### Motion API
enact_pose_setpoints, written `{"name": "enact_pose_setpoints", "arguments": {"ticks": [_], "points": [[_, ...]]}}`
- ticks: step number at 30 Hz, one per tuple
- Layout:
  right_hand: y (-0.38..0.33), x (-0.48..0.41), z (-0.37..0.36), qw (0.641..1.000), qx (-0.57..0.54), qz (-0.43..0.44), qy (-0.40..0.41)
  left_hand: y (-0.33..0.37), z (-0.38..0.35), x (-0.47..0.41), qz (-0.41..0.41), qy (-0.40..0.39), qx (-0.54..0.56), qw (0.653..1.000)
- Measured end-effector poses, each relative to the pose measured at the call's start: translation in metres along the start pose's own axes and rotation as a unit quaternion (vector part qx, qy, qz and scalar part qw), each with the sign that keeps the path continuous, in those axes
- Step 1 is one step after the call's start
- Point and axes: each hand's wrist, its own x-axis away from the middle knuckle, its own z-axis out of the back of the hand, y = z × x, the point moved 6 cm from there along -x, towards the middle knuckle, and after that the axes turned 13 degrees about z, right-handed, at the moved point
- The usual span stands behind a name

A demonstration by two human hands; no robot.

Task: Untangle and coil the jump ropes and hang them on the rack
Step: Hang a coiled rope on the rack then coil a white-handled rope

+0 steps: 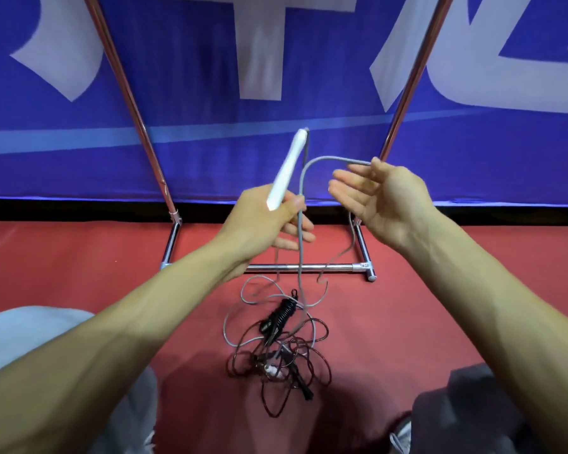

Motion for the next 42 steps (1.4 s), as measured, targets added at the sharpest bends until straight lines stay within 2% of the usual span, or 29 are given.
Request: {"name": "enact_pose_setpoints", "arguments": {"ticks": [3, 6, 8, 11, 13, 15, 17, 18, 19, 21, 23, 25, 27, 30, 33, 38, 40, 42], "points": [[0.019, 0.005, -0.006, 0.983, 0.170, -0.016, -0.073, 0.009, 0.006, 0.000, -0.010, 0.011, 0.081, 0.997], [0.050, 0.015, -0.019, 0.917, 0.342, -0.035, -0.201, 0.016, 0.013, 0.001, -0.018, 0.024, 0.132, 0.991], [0.068, 0.020, -0.026, 0.883, 0.389, -0.053, -0.256, 0.019, 0.019, 0.004, -0.030, 0.034, 0.129, 0.991], [0.082, 0.020, -0.023, 0.853, 0.433, -0.056, -0.285, 0.021, 0.023, 0.005, -0.035, 0.037, 0.142, 0.989], [0.090, 0.018, -0.016, 0.819, 0.485, -0.050, -0.303, 0.025, 0.029, 0.006, -0.039, 0.038, 0.171, 0.984], [0.097, 0.017, -0.012, 0.749, 0.568, -0.014, -0.340, 0.029, 0.034, 0.007, -0.039, 0.030, 0.209, 0.977], [0.102, 0.018, -0.013, 0.649, 0.657, 0.043, -0.381, 0.030, 0.034, 0.009, -0.037, 0.012, 0.236, 0.971], [0.103, 0.018, -0.013, 0.616, 0.682, 0.064, -0.388, 0.030, 0.033, 0.009, -0.036, 0.004, 0.241, 0.970], [0.103, 0.018, -0.013, 0.605, 0.693, 0.076, -0.384, 0.029, 0.032, 0.009, -0.036, -0.002, 0.244, 0.969], [0.098, 0.013, -0.010, 0.622, 0.694, 0.079, -0.353, 0.029, 0.031, 0.009, -0.038, -0.005, 0.253, 0.967], [0.091, 0.008, -0.006, 0.708, 0.634, 0.056, -0.306, 0.027, 0.034, 0.006, -0.036, 0.010, 0.256, 0.966], [0.079, 0.005, -0.006, 0.788, 0.557, 0.048, -0.260, 0.021, 0.038, 0.002, -0.028, 0.050, 0.213, 0.975], [0.066, 0.005, -0.010, 0.834, 0.495, 0.059, -0.236, 0.010, 0.037, -0.003, -0.007, 0.080, 0.127, 0.989], [0.046, 0.005, -0.015, 0.894, 0.392, 0.063, -0.205, -0.009, 0.023, -0.008, 0.048, 0.044, 0.010, 0.998], [0.026, 0.003, -0.019, 0.930, 0.319, 0.081, -0.166, -0.022, 0.004, -0.002, 0.092, -0.029, -0.071, 0.993], [0.009, -0.003, -0.010, 0.977, 0.188, 0.058, -0.080, -0.030, -0.021, 0.012, 0.120, -0.166, -0.117, 0.972], [0.006, -0.006, -0.003, 0.989, 0.136, 0.043, -0.034, -0.029, -0.024, 0.014, 0.104, -0.183, -0.134, 0.968], [0.005, -0.008, 0.003, 0.992, 0.123, 0.041, -0.002, -0.029, -0.019, 0.011, 0.086, -0.157, -0.152, 0.972]]}}
